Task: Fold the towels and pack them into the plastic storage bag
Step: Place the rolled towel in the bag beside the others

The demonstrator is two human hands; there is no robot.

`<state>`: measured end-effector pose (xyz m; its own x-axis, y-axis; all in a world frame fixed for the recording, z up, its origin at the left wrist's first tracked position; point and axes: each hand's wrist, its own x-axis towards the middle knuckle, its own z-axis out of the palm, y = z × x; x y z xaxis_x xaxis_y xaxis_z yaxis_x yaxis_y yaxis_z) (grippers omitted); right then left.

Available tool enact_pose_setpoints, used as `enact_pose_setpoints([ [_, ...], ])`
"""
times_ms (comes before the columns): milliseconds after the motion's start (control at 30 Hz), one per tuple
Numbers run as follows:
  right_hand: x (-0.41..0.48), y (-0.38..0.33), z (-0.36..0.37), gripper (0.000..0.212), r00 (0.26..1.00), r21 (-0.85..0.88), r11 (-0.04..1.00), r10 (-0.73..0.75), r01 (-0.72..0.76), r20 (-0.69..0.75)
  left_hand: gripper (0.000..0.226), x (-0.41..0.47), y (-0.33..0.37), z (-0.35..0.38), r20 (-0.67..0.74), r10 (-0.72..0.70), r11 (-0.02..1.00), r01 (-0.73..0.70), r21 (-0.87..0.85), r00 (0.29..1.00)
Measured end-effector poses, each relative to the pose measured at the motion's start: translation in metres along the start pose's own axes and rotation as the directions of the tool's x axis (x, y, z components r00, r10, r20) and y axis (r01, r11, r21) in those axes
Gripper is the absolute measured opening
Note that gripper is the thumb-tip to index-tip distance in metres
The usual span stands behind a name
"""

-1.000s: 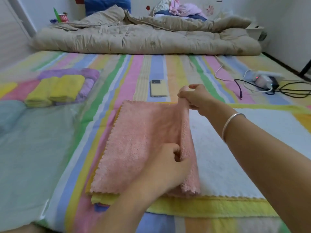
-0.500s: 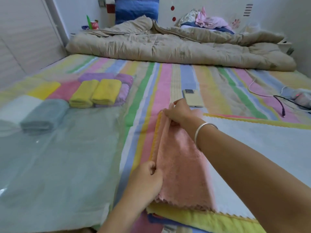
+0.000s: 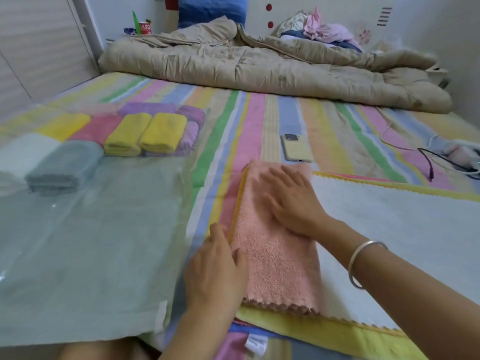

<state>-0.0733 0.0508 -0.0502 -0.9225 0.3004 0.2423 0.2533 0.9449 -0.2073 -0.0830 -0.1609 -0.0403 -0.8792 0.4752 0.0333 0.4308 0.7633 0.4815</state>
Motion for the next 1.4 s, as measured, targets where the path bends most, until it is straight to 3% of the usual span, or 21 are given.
enact_pose_setpoints([
  [67,-0.019,0.004,0.007,0.079,0.994,-0.099,0.995,0.03,-0.02,0.101,0.054,-0.002,0.004,0.003,-0.1,0.216,0.969,-0.201,0.147,0.971],
  [167,-0.041,0.006,0.001,0.079,0.994,-0.047,0.996,0.073,-0.07,0.078,0.073,0.001,0.004,0.015,0.021,0.603,0.773,-0.59,0.234,0.797],
  [233,-0.063,0.007,-0.01,0.068,0.999,0.03,0.999,0.016,-0.017,0.036,0.069,0.008,-0.003,0.019,0.126,0.681,0.684,-0.688,0.244,0.721],
  [300,-0.091,0.009,-0.02,0.052,0.991,0.062,0.989,-0.133,0.135,-0.034,0.064,0.016,-0.011,0.018,0.176,0.684,0.678,-0.706,0.202,0.708],
  [400,-0.131,0.013,-0.027,0.053,0.935,-0.007,0.935,-0.355,0.355,-0.015,0.061,0.023,-0.017,0.017,0.205,0.688,0.685,-0.716,0.134,0.696],
  [467,-0.146,0.016,-0.029,0.062,0.911,-0.06,0.909,-0.409,0.412,0.052,0.061,0.021,-0.012,0.016,0.185,0.688,0.693,-0.711,0.124,0.702],
  [567,-0.151,0.016,-0.029,0.077,0.904,-0.095,0.899,-0.426,0.428,0.039,0.056,0.008,0.0,0.015,0.089,0.709,0.702,-0.712,0.014,0.7],
  [700,-0.153,0.007,-0.027,0.044,0.883,-0.03,0.884,-0.468,0.467,-0.029,0.037,-0.019,0.003,0.009,-0.009,0.653,0.737,-0.638,-0.224,0.757],
  [767,-0.154,0.002,-0.027,0.04,0.91,0.056,0.91,-0.405,0.41,-0.09,0.048,-0.027,-0.003,0.007,0.012,0.626,0.756,-0.603,-0.254,0.78],
  [833,-0.152,-0.002,-0.027,0.035,0.943,0.161,0.934,-0.297,0.32,-0.148,0.064,-0.03,-0.007,0.008,0.034,0.64,0.759,-0.625,-0.181,0.767],
  [933,-0.151,-0.01,-0.038,0.031,0.973,0.326,0.927,-0.127,0.186,-0.193,0.056,-0.028,-0.009,0.011,-0.054,0.658,0.748,-0.66,-0.071,0.751],
  [1000,-0.153,-0.015,-0.051,0.025,0.98,0.421,0.899,-0.041,0.122,-0.195,0.05,-0.028,-0.01,0.006,-0.143,0.566,0.793,-0.584,-0.176,0.812],
  [1067,-0.158,-0.016,-0.062,0.016,0.987,0.501,0.863,0.022,0.063,-0.162,0.042,-0.027,-0.012,-0.003,-0.184,0.492,0.77,-0.524,-0.364,0.851],
  [1200,-0.177,-0.013,-0.07,0.023,0.995,0.65,0.759,0.083,-0.024,-0.06,0.03,-0.038,-0.014,-0.019,-0.111,0.553,0.639,-0.506,-0.58,0.826],
  [1267,-0.186,-0.017,-0.068,0.032,0.992,0.704,0.703,0.126,-0.098,0.012,0.019,-0.043,-0.016,-0.018,-0.074,0.53,0.626,-0.448,-0.638,0.845],
  [1400,-0.189,-0.023,-0.054,0.02,0.945,0.738,0.615,0.315,-0.278,0.093,0.046,-0.035,-0.015,0.004,0.009,0.295,0.73,-0.219,-0.647,0.956],
])
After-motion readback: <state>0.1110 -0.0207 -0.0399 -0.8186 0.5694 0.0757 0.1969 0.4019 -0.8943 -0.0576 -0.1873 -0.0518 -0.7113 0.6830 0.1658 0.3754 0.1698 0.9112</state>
